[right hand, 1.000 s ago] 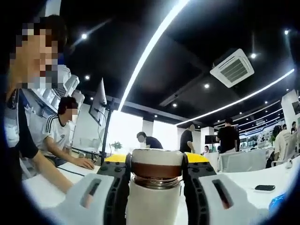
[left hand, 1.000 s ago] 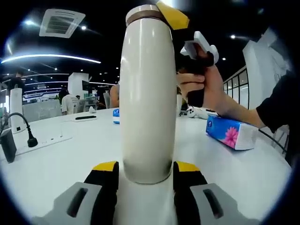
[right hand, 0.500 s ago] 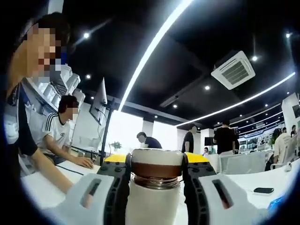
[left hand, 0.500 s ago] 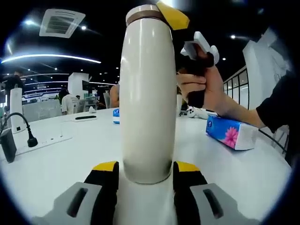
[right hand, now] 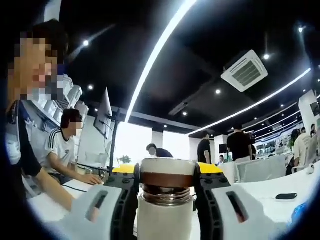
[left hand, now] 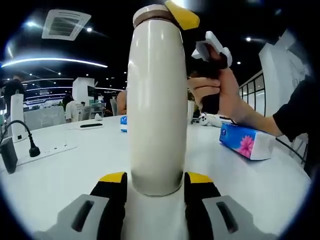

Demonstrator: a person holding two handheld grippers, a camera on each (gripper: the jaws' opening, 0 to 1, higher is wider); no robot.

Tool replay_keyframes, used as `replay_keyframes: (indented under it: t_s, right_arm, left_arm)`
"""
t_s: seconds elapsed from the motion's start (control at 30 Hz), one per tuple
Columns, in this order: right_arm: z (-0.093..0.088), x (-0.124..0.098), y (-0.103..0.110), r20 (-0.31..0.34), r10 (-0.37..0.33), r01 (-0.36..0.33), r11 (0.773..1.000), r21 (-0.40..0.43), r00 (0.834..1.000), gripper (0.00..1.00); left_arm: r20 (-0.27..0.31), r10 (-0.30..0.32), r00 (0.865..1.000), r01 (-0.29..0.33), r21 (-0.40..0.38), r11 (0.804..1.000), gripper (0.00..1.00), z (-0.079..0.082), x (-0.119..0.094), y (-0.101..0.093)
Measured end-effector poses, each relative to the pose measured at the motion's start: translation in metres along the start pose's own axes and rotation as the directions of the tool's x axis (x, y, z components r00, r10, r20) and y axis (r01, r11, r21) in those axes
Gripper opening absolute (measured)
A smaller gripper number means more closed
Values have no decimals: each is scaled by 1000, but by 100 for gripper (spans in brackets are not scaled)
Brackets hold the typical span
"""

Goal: Grasp the water cup twist off the cup lid place the cup lid on the table

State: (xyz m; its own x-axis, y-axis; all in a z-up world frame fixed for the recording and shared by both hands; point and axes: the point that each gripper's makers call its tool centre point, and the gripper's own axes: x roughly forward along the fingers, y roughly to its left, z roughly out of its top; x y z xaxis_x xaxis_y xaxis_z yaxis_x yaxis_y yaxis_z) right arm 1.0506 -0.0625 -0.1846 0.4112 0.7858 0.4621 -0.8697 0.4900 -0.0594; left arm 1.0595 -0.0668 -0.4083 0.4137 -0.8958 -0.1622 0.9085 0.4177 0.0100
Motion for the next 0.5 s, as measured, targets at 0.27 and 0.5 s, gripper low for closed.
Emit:
replay_keyframes:
  t_s: [0.27, 0.5]
  right_arm:
    - [0, 1, 2, 0, 1, -1, 1000, -26, 1000, 46]
    - [2, 0, -1, 9, -5, 6, 1000, -27, 1000, 46]
  left_arm:
    - [0, 0, 1000, 0, 0, 1000, 47, 0, 0, 0]
    - [0, -1, 1000, 1, -1, 1000, 47, 0, 0, 0]
